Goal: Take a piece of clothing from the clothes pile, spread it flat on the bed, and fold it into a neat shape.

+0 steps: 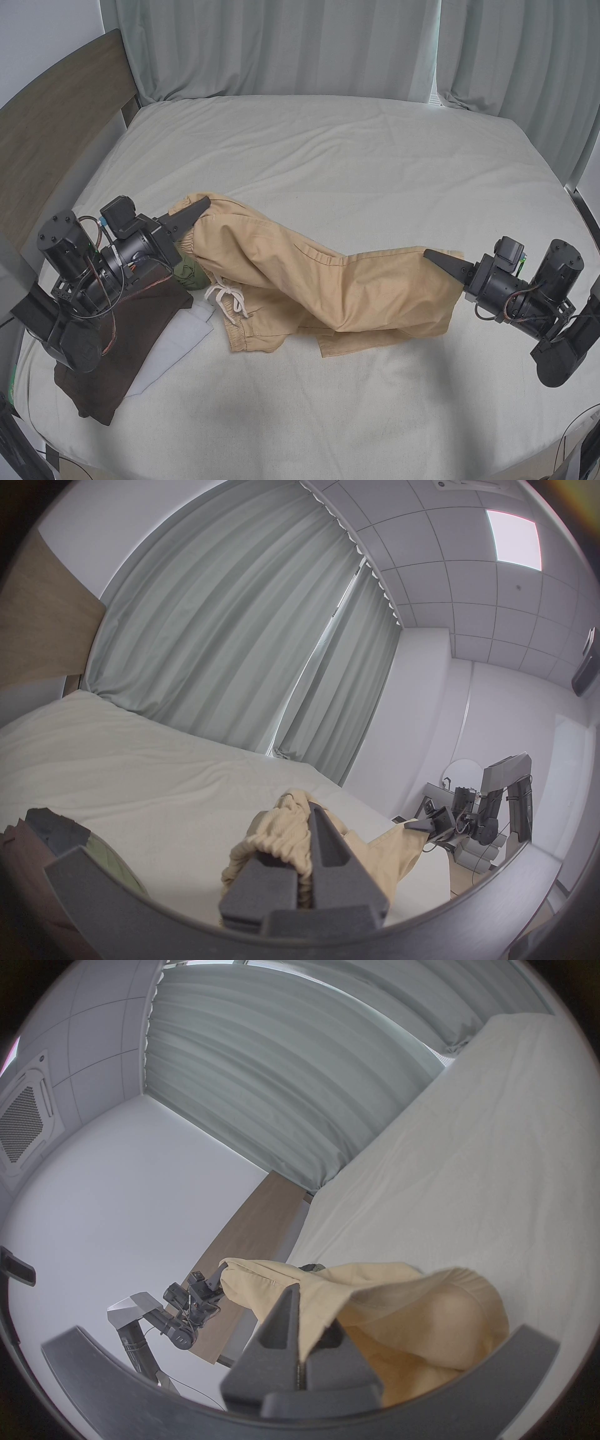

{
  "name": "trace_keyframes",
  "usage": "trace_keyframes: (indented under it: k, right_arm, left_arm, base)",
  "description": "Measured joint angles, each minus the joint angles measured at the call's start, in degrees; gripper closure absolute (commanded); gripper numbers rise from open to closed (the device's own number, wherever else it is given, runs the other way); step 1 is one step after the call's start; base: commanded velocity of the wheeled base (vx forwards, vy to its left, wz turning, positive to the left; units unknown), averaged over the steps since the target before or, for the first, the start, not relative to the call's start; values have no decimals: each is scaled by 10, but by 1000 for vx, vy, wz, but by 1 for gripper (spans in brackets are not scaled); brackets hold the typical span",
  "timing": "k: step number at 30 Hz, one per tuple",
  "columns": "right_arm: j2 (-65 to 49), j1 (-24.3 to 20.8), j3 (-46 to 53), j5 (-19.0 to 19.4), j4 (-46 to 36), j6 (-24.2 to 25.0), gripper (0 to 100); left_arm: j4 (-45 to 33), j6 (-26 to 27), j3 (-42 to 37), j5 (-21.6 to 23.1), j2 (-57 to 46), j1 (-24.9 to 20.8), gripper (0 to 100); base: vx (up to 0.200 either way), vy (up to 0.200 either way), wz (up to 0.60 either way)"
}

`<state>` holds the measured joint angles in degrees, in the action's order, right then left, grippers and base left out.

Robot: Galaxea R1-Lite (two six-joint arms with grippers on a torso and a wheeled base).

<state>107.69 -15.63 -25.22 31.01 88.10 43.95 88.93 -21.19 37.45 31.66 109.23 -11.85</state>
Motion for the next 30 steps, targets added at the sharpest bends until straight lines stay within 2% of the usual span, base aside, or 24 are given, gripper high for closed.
trace_keyframes:
  k: [30]
  right_arm:
    - [-76, -5, 1, 1, 0, -1, 100]
  left_arm:
    - [0, -2, -9, 8, -57, -11, 100]
  base:
    - [0, 0, 0]
